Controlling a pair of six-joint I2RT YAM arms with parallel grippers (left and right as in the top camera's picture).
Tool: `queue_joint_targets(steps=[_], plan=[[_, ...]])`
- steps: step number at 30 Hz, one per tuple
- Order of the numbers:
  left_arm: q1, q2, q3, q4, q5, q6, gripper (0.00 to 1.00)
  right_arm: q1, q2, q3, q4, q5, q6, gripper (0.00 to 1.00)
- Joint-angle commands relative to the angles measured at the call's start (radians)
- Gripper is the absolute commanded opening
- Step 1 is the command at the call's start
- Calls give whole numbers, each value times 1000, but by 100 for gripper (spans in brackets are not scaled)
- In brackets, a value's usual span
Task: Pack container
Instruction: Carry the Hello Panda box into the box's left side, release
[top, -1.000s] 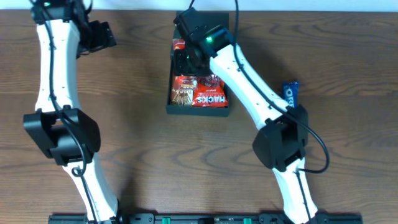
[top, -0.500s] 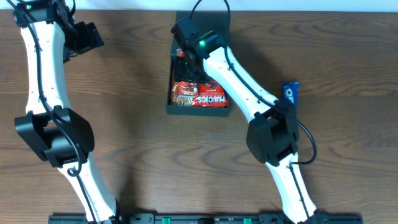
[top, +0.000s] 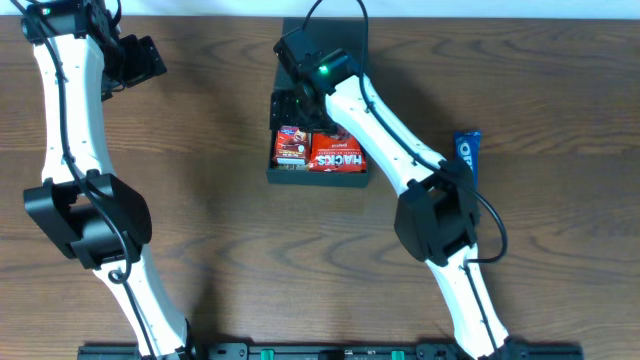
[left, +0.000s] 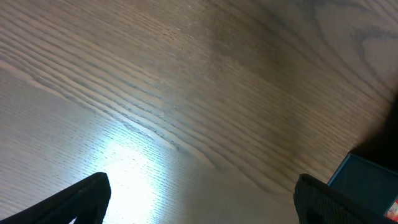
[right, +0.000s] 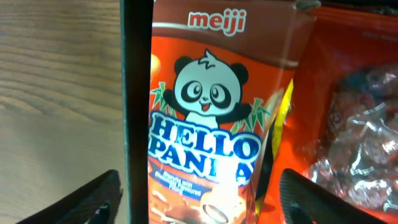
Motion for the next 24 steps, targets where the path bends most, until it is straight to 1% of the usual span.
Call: queue_joint_targets(steps=[1, 2, 3, 4, 7, 10, 14, 24], plan=[[1, -5, -6, -5, 4, 14, 95, -16, 15, 72, -18, -7, -29, 57], [1, -5, -6, -5, 4, 14, 95, -24, 15, 95, -27, -6, -37, 38], [0, -5, -6, -6, 4, 14, 95, -31, 15, 114, -33, -7, -44, 14], [0, -5, -6, -6, 4, 14, 95, -38, 15, 132, -35, -9, -53, 2], [0, -5, -6, -5, 4, 14, 95, -53, 15, 153, -31, -77, -123, 1], [0, -5, -6, -4, 4, 14, 95, -59, 34, 110, -20, -162, -179, 1], [0, -5, -6, -4, 4, 14, 95, -77, 49, 21, 29, -250, -185, 1], [0, -5, -6, 3, 4, 10, 95, -113, 50, -118, 82, -258, -208, 1]])
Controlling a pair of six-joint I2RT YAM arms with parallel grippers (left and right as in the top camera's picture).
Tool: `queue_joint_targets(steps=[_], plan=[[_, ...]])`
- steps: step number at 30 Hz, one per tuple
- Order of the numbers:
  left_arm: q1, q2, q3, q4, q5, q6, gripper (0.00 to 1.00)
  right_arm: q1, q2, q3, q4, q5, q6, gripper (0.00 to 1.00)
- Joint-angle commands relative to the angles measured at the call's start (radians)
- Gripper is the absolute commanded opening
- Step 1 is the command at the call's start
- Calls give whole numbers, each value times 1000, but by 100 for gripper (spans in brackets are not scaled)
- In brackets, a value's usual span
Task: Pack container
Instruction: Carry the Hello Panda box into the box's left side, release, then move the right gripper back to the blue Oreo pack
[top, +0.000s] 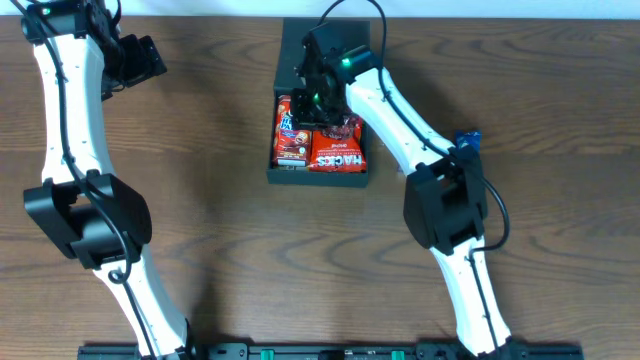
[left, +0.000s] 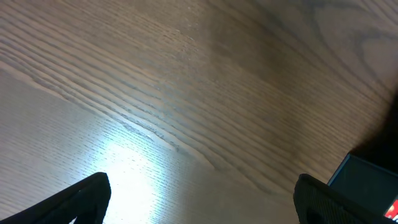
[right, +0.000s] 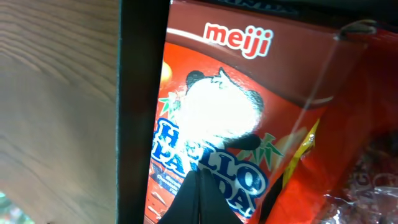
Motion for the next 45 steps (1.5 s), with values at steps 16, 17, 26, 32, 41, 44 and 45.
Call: queue_joint_targets(steps=[16, 17, 26, 32, 41, 44, 45], plan=[[-56, -5, -6, 6, 2, 3, 95, -159, -67, 232, -177, 38, -143, 1], [-64, -5, -6, 8, 2, 3, 95, -185, -82, 246, -202, 74, -157, 1], [-160, -5, -6, 40, -9, 3, 95, -442, -120, 232, -520, 483, -166, 60], [-218, -5, -6, 89, -9, 3, 95, -523, -120, 142, -593, 540, -166, 85], [-241, -5, -6, 99, -8, 2, 95, -514, -120, -82, -576, 542, -154, 81], [-241, -5, -6, 100, -8, 2, 95, -510, -120, -109, -571, 541, -153, 78], [-241, -5, -6, 100, -9, -1, 95, -507, -120, -117, -568, 538, -146, 76]])
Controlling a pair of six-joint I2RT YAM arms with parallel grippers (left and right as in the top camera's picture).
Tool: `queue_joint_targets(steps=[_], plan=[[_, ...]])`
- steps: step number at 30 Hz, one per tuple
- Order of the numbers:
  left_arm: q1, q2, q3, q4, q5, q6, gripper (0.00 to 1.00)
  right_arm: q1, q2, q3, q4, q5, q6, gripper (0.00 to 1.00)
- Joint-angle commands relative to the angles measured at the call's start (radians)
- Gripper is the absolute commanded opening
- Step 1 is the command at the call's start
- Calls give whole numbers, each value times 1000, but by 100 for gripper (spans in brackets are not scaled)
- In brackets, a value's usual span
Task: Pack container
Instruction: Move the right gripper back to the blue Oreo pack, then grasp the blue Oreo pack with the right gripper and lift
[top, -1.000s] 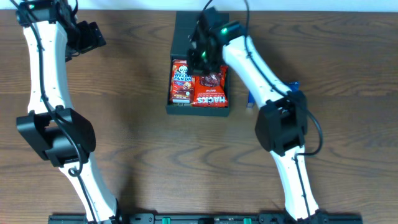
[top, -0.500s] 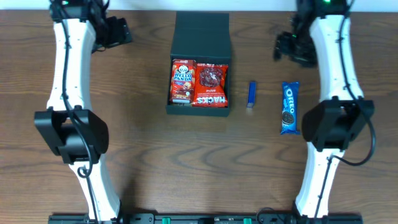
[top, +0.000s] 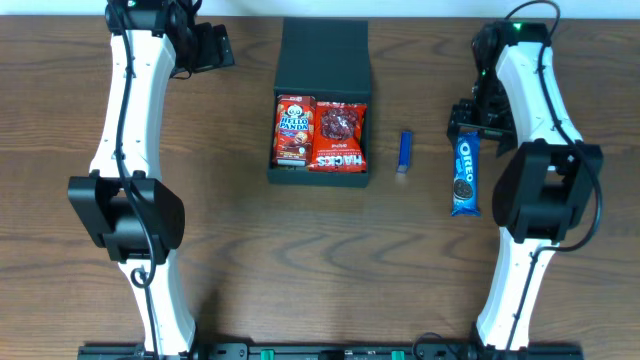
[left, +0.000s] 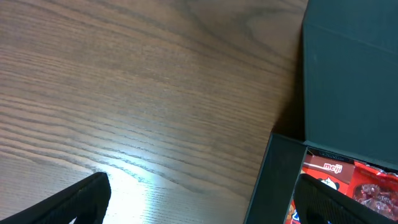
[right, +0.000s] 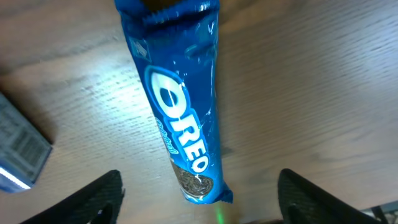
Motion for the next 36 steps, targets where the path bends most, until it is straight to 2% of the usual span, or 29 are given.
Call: queue_joint_targets(steps=[1, 6, 17, 25, 32, 36], plan=[[1, -5, -6, 1, -8, 0, 95, 14, -10, -20, 8, 11, 18, 73], [1, -5, -6, 0, -8, -3, 95, 28, -10, -87, 63, 11, 17, 66], [1, -5, -6, 3, -8, -3, 95, 34, -10, -199, 127, 10, 21, 66], [1, -5, -6, 3, -8, -3, 95, 36, -10, -264, 158, 2, 21, 61], [1, -5, -6, 3, -7, -3, 95, 36, -10, -264, 168, -5, 21, 36], [1, -5, -6, 3, -7, -3, 95, 36, -10, -264, 169, -5, 21, 31]])
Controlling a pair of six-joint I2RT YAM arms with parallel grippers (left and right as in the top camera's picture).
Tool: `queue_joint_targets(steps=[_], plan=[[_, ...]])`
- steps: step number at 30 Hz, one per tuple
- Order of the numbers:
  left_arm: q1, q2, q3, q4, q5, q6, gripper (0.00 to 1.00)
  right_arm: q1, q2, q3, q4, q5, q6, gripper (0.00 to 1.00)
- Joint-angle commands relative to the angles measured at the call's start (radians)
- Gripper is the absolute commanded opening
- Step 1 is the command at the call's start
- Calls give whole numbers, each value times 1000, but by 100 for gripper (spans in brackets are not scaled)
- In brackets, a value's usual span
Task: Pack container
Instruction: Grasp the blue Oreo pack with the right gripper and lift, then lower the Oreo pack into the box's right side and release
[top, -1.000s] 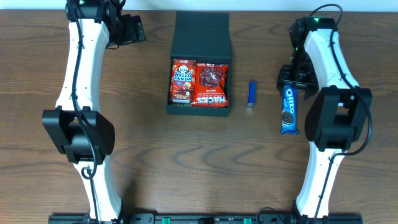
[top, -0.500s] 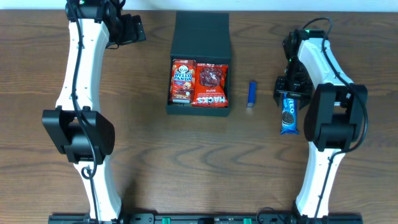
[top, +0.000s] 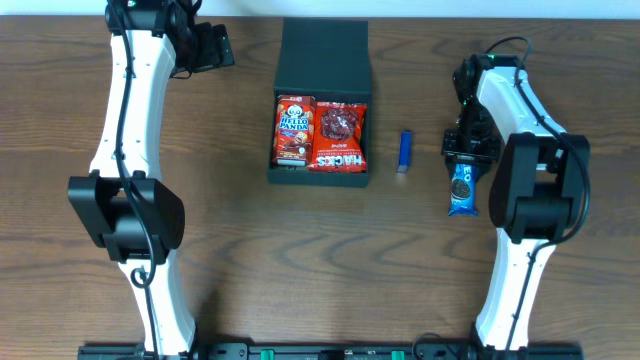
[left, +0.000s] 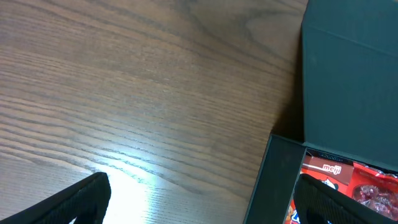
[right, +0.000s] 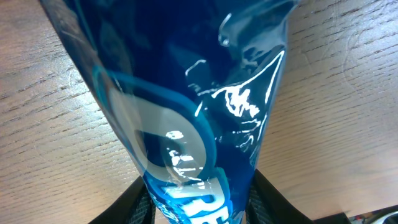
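A black container (top: 271, 150) at the table's middle holds a Hello Panda box (top: 292, 130) and a red Hacks bag (top: 340, 135). To its right a blue Oreo pack (top: 461, 190) lies on the wood. My right gripper (top: 465, 152) is shut on its far end. In the right wrist view the Oreo pack (right: 186, 93) fills the gap, with fingers (right: 134, 202) pressed against both sides. My left gripper (top: 215, 45) is open above bare wood, left of the container's black lid (top: 325, 55). The left wrist view shows the container rim (left: 267, 180).
A small blue stick-shaped pack (top: 405, 152) lies on the table between the container and the Oreo pack. The lid stands directly behind the container. Both arms' white links reach up the left and right sides of the table.
My right gripper was open above the Oreo pack; now it is down at the pack's far end and shut on it. The left arm has not moved.
My right gripper was open over the Hello Panda box in the container, then still over it with fingers together, while my left gripper hung far left. Later the right one was open over the Oreo pack and the left beside the lid. Now the right grips the Oreo pack.
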Motion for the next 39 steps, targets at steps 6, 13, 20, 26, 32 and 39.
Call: queue_joint_targets(steps=[6, 13, 20, 26, 32, 39], plan=[[1, -5, -6, 0, -7, -1, 95, 14, -10, 6, 8, -4, 7, 31], [1, -5, -6, -1, -7, -1, 95, 14, -10, 82, -6, -4, 6, 29], [1, -5, -6, 0, -7, -1, 95, 17, -10, 312, -80, -8, -21, 26], [1, -5, -6, -1, -8, 0, 95, 61, -10, 533, -94, -119, -54, 21], [1, -5, -6, -2, -20, 4, 95, 200, -10, 628, -62, -184, -29, 21], [1, -5, -6, -12, -68, 19, 95, 346, -10, 628, 46, -250, 70, 20]])
